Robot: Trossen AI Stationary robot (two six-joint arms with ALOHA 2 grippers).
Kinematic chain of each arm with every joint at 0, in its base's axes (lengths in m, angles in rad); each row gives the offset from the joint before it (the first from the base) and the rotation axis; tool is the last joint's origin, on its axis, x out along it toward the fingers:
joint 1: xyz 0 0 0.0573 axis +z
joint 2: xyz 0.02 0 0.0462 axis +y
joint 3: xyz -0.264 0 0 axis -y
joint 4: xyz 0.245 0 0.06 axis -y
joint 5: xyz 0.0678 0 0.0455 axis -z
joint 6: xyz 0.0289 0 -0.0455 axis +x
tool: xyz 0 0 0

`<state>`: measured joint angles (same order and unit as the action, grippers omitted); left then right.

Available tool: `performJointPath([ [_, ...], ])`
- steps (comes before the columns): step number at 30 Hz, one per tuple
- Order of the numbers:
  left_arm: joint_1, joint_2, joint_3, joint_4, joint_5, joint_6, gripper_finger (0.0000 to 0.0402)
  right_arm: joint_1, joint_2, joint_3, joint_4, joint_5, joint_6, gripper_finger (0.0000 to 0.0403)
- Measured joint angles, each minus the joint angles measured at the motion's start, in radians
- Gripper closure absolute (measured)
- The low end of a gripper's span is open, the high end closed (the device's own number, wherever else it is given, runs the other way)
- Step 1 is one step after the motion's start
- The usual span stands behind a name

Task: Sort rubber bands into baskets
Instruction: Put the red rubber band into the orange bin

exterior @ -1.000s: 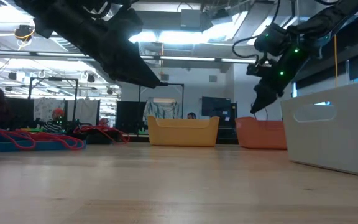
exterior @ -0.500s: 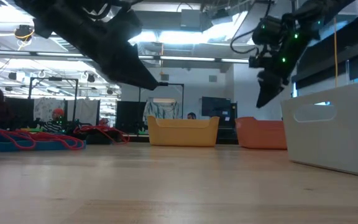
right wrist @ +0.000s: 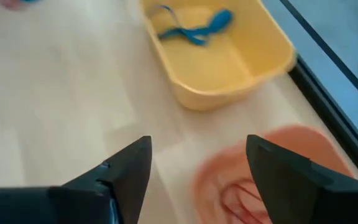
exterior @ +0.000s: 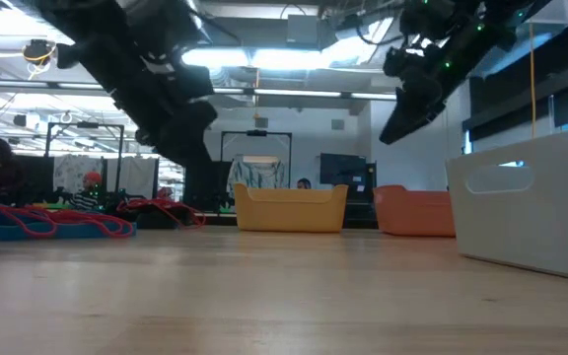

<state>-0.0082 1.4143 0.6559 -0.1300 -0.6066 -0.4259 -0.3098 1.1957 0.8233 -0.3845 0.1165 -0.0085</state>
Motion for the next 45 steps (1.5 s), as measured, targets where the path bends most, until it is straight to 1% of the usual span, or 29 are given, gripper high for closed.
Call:
performJointPath([
  [1,0.008,0.000,0.000,-0.016,0.003,-0.005,0.0258,0.018,0.000,-0.003,0.014,0.000,-0.001,0.0142],
  [3,0.015,0.000,0.000,-0.048,0.059,-0.006,0.0258,0.054,0.000,-0.014,0.049,0.001,-0.004,0.0142],
  [7,0.000,0.000,0.000,-0.080,0.289,0.030,0.0258,0.116,0.000,-0.047,0.109,0.003,-0.025,0.0142],
  [9,-0.018,0.000,0.000,-0.101,0.380,0.066,0.0258,0.137,0.000,-0.063,0.136,0.003,-0.028,0.0142],
  [10,-0.027,0.000,0.000,-0.113,0.409,0.082,0.0258,0.146,0.000,-0.072,0.152,0.003,-0.029,0.0142],
  [12,-0.048,0.000,0.000,-0.147,0.437,0.112,0.0258,0.162,0.000,-0.077,0.158,0.003,-0.029,0.0142],
  [15,-0.074,0.000,0.000,-0.261,0.442,0.142,0.0258,0.181,0.000,-0.078,0.161,0.003,-0.029,0.0142],
  [18,-0.086,0.000,0.000,-0.385,0.440,0.107,0.0259,0.195,0.000,-0.078,0.180,0.003,-0.029,0.0142],
  [20,-0.086,0.000,0.000,-0.425,0.426,0.089,0.0263,0.201,0.000,-0.078,0.200,0.003,-0.030,0.0142],
  [25,-0.086,0.001,0.000,-0.402,0.389,0.118,0.0277,0.199,0.000,-0.078,0.211,0.003,-0.030,0.0142],
  [31,-0.066,0.024,0.000,-0.376,0.386,0.170,0.0293,0.199,0.002,-0.078,0.207,0.003,-0.030,0.0142],
  [38,-0.059,0.076,0.001,-0.374,0.392,0.196,0.0316,0.199,0.054,-0.080,0.201,0.003,-0.030,0.0142],
  [42,-0.060,0.076,0.003,-0.373,0.397,0.200,0.0344,0.199,0.077,-0.080,0.214,0.003,-0.040,0.0142],
  [45,-0.059,0.076,0.017,-0.378,0.398,0.217,0.0378,0.199,0.080,-0.080,0.228,0.003,-0.047,0.0142],
])
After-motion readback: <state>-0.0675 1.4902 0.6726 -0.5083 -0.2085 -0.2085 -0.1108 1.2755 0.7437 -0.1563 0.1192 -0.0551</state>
